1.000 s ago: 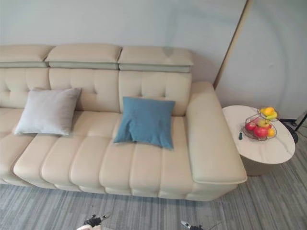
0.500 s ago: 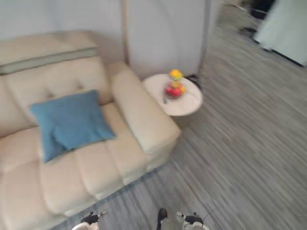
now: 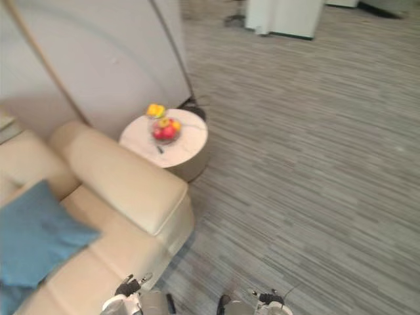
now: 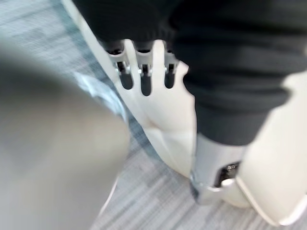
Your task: Pick up cushions and gather them together orderly.
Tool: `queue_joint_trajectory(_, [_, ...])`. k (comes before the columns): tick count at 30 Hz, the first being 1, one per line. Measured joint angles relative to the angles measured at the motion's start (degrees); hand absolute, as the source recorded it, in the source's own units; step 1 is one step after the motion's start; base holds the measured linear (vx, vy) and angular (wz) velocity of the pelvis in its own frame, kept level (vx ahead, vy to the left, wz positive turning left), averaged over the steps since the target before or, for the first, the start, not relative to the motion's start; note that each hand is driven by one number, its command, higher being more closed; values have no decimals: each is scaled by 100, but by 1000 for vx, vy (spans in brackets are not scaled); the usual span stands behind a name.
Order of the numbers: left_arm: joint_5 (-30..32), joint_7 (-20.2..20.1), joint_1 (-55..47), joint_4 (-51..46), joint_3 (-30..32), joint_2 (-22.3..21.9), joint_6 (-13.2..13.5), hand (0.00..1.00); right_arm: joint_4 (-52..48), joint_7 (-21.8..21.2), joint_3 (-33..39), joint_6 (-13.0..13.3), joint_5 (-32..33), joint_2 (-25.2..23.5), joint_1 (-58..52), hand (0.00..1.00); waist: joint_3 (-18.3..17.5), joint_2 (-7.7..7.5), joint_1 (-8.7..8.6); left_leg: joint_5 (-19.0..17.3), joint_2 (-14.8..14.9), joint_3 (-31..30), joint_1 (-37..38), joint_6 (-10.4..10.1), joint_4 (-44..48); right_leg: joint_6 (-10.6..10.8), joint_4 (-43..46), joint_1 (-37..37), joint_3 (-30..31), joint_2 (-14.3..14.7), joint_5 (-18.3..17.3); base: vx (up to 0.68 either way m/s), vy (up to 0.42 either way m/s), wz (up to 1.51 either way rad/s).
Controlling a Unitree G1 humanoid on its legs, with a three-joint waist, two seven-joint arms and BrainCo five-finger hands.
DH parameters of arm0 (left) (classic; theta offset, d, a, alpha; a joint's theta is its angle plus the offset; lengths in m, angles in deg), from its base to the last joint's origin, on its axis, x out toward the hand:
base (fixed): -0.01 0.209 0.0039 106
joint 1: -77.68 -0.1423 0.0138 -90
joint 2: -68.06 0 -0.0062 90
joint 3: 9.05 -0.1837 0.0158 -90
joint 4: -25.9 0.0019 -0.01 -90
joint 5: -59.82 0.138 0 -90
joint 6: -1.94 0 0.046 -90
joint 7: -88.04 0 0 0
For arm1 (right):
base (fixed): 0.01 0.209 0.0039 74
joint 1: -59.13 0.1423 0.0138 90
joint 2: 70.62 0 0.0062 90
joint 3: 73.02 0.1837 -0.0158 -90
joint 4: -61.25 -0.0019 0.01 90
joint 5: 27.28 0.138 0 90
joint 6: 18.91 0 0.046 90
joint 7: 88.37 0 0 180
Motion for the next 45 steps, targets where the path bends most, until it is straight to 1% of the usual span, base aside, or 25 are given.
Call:
queue_joint_trajectory(2, [0,16,-5,5,75,-34,-7,0,-14,30,-9,26,3,0,-52,0,-21,6,64,174,-112,-626,-42,18,-247,59,232,-59,531,161,-170,337,228,-199])
queue_joint_trajectory(4, [49,26,-153,2,77,123,-17,0,-25,36,-108,21,1,-132,-271,0,-352,-242,134,158,-143,106,224,68,-158,304,836,-224,1256,68,-513,456,313,-225])
queue_joint_trajectory(6, [112,62,-183,41,73,181,-12,0,-23,23,-159,16,-1,-171,-300,0,-456,-380,187,82,-141,855,642,201,-357,564,1448,-423,1022,-205,-626,390,267,-164])
queue_joint_trajectory(8, [120,97,-178,121,63,176,-27,0,-25,5,-149,16,-2,-140,-290,0,-536,-315,161,83,-87,1376,1007,214,-586,732,1448,-425,284,-529,-481,308,195,-134])
queue_joint_trajectory(11, [224,125,-73,318,-285,250,-46,0,19,-19,-38,20,2,-165,-136,0,-591,-169,186,83,80,2048,1452,216,-945,660,827,-332,-1990,-1096,-210,169,49,-138])
queue_joint_trajectory(13, [248,128,14,462,-587,373,-114,0,185,-19,-22,32,3,-164,63,0,-582,-150,178,83,60,2298,1664,215,-1081,452,265,-314,-2854,-1135,130,158,-58,-152])
queue_joint_trajectory(14, [270,130,68,521,-646,361,-138,0,293,-15,37,38,4,-67,135,0,-615,-70,178,87,78,2361,1808,213,-1172,335,-17,-213,-2920,-987,284,227,-158,-175])
queue_joint_trajectory(15, [278,128,84,572,-686,288,-137,0,409,14,99,72,1,88,150,0,-579,188,168,116,143,2388,1924,170,-1236,265,-493,3,-2915,-790,504,195,-153,-128])
queue_joint_trajectory(18, [314,126,205,565,-840,201,-134,0,681,50,287,53,2,362,74,0,-548,314,35,248,86,2412,2015,40,-1237,290,-863,54,-2450,-637,610,143,-93,-84])
queue_joint_trajectory(20, [407,130,295,558,-880,257,-129,0,717,50,528,44,30,383,13,0,-445,255,-21,248,287,2344,1758,39,-248,288,-977,218,-2259,-605,609,93,-93,-60])
queue_joint_trajectory(21, [449,131,345,537,-856,259,-131,0,688,61,610,37,43,337,-41,0,-330,294,-111,288,533,2207,1452,20,911,277,-1088,463,-2138,-518,608,89,-97,-58])
queue_joint_trajectory(22, [448,130,348,522,-803,228,-135,0,636,81,566,37,44,341,-84,0,-246,276,-117,514,741,2039,1144,222,1775,205,-1140,622,-2042,-429,560,108,-48,-77])
queue_joint_trajectory(23, [449,115,323,485,-815,195,-128,0,620,94,558,28,44,349,-50,0,-171,277,-23,467,862,1782,765,366,2582,80,-1127,735,-1771,-384,437,86,62,-108])
queue_joint_trajectory(25, [452,112,243,295,-832,193,-131,0,471,116,566,-3,46,297,-49,0,-162,266,46,-18,681,1434,265,300,2665,17,-1116,781,-1301,-379,293,100,95,-121])
queue_joint_trajectory(26, [448,113,217,265,-884,208,-120,0,469,121,579,-9,47,287,-47,0,-151,253,85,-107,489,1302,135,265,2085,46,-1129,772,-1079,-430,276,120,114,-122])
queue_joint_trajectory(28, [474,119,171,164,-961,200,-108,0,433,127,572,-20,48,269,-57,0,-152,263,144,-60,174,1034,102,197,567,172,-1142,754,-610,-473,199,150,164,-127])
queue_joint_trajectory(30, [577,116,130,130,-982,168,-101,0,378,126,574,-20,46,216,-73,0,-179,316,183,312,63,674,175,-68,-623,269,-1168,734,-233,-423,147,202,195,-126])
queue_joint_trajectory(31, [688,118,84,131,-991,168,-99,0,380,129,566,-26,44,172,-69,0,-221,299,208,469,-48,645,309,-64,-733,355,-1275,812,26,-442,156,322,201,-110])
queue_joint_trajectory(33, [869,98,166,190,-1036,245,-133,0,378,115,566,-40,37,93,-109,0,-315,123,147,286,-245,765,354,159,-726,552,-1227,801,230,-653,147,396,204,-70])
queue_joint_trajectory(36, [898,105,153,181,-1039,235,-140,0,218,78,553,-80,11,99,-146,0,-298,99,247,63,-353,1449,1025,296,-990,1003,504,177,510,-832,-218,312,151,-89])
queue_joint_trajectory(37, [900,98,93,217,-1065,261,-148,0,222,38,489,-56,9,126,-98,0,-325,161,219,65,-333,1654,1352,398,-1104,1478,1442,-170,458,-847,-207,361,150,-107])
queue_joint_trajectory(38, [905,103,78,296,-1184,328,-160,0,224,35,460,-22,12,142,24,0,-278,201,178,40,-330,1768,1776,433,-1248,1683,2255,-440,175,-970,-175,374,135,-76])
queue_joint_trajectory(41, [923,123,158,429,-1502,446,-208,0,257,33,445,3,6,136,46,0,-281,209,45,40,-212,1800,2366,433,-1651,1006,2461,-692,-1205,-1304,-486,320,33,-19])
queue_joint_trajectory(42, [924,122,203,470,-1560,488,-223,0,282,29,437,1,10,119,78,0,-256,168,25,40,-123,1737,2475,433,-1732,900,2228,-824,-1533,-1282,-481,344,-52,-5])
queue_joint_trajectory(45, [919,119,248,543,-1671,552,-228,0,280,28,402,17,37,119,157,0,-178,56,-120,40,16,1544,2611,432,-1844,691,1039,-1230,-1553,-1052,20,387,-196,17])
